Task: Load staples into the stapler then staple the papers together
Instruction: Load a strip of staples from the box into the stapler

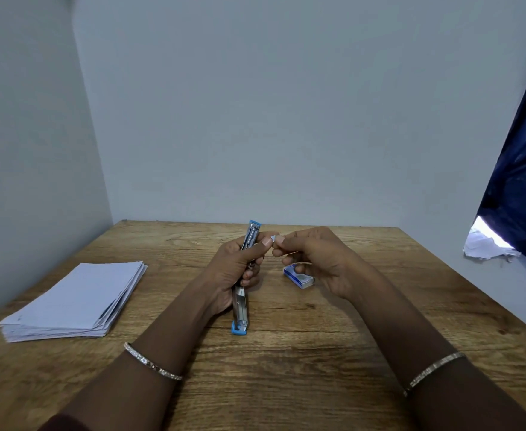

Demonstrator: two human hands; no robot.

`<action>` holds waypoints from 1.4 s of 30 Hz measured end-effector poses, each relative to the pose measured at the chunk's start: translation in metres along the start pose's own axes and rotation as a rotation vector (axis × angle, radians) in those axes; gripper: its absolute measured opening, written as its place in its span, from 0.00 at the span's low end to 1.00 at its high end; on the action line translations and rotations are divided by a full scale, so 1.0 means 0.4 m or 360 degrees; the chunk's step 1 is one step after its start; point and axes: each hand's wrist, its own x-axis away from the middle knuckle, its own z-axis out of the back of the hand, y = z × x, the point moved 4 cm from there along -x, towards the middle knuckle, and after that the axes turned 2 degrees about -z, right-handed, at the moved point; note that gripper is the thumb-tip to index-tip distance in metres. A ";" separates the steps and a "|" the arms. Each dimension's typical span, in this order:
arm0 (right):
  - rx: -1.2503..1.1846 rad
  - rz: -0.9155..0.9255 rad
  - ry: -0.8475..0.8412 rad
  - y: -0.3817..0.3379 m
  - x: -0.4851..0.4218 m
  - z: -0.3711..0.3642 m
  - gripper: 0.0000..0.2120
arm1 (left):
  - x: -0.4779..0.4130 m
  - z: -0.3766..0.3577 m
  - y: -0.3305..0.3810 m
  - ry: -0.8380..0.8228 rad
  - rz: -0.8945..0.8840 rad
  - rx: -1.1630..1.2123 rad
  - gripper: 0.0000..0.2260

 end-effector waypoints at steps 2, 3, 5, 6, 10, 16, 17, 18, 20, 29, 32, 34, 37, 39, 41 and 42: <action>0.0046 0.0037 0.0005 0.002 0.001 0.000 0.07 | 0.000 0.001 0.000 0.0021 0.0020 0.0041 0.08; 0.0089 0.0086 0.0034 0.001 0.002 0.001 0.07 | 0.000 0.002 0.000 0.0032 0.0031 0.0058 0.09; 0.0231 0.0266 0.0167 -0.009 0.005 0.008 0.08 | 0.000 0.004 -0.001 0.0053 0.0048 0.0074 0.13; 0.0340 0.0392 0.0248 -0.018 0.007 0.013 0.07 | 0.000 0.005 -0.001 0.0060 0.0057 0.0078 0.14; 0.0882 0.0901 0.0277 -0.056 0.018 -0.003 0.08 | 0.002 0.006 -0.005 0.0083 0.0100 0.0090 0.08; 0.1136 0.1035 0.0341 -0.057 0.021 -0.011 0.05 | 0.004 0.004 -0.003 0.0047 0.0147 0.0080 0.09; 0.1120 0.1026 0.0351 -0.056 0.020 -0.008 0.05 | 0.004 0.001 -0.003 0.0036 0.0162 0.0099 0.10; 0.1096 0.1015 0.0367 -0.057 0.019 -0.006 0.05 | 0.004 -0.001 -0.003 0.0025 0.0187 0.0143 0.11; 0.1011 0.0996 0.0401 -0.057 0.018 -0.002 0.05 | 0.003 -0.004 -0.003 -0.0001 0.0260 0.0282 0.17; 0.0710 0.0794 0.0142 -0.036 0.017 -0.032 0.07 | 0.011 -0.027 -0.018 0.0062 0.0367 0.0254 0.25; 0.0694 0.0707 0.0129 -0.028 0.013 -0.032 0.08 | 0.016 -0.036 -0.020 0.0054 0.0400 0.0259 0.21; 0.0710 0.0677 0.0149 -0.026 0.012 -0.031 0.08 | 0.020 -0.041 -0.020 0.0069 0.0411 0.0268 0.19; 0.0679 0.0639 0.0156 -0.023 0.011 -0.032 0.08 | 0.023 -0.048 -0.022 0.0103 0.0425 0.0262 0.20; 0.0635 0.0623 0.0155 -0.021 0.011 -0.031 0.08 | 0.024 -0.051 -0.023 0.0133 0.0437 0.0266 0.20; 0.0604 0.0619 0.0150 -0.020 0.011 -0.031 0.08 | 0.026 -0.053 -0.023 0.0149 0.0461 0.0300 0.21; 0.0587 0.0615 0.0146 -0.020 0.011 -0.033 0.08 | 0.027 -0.053 -0.024 0.0153 0.0475 0.0319 0.22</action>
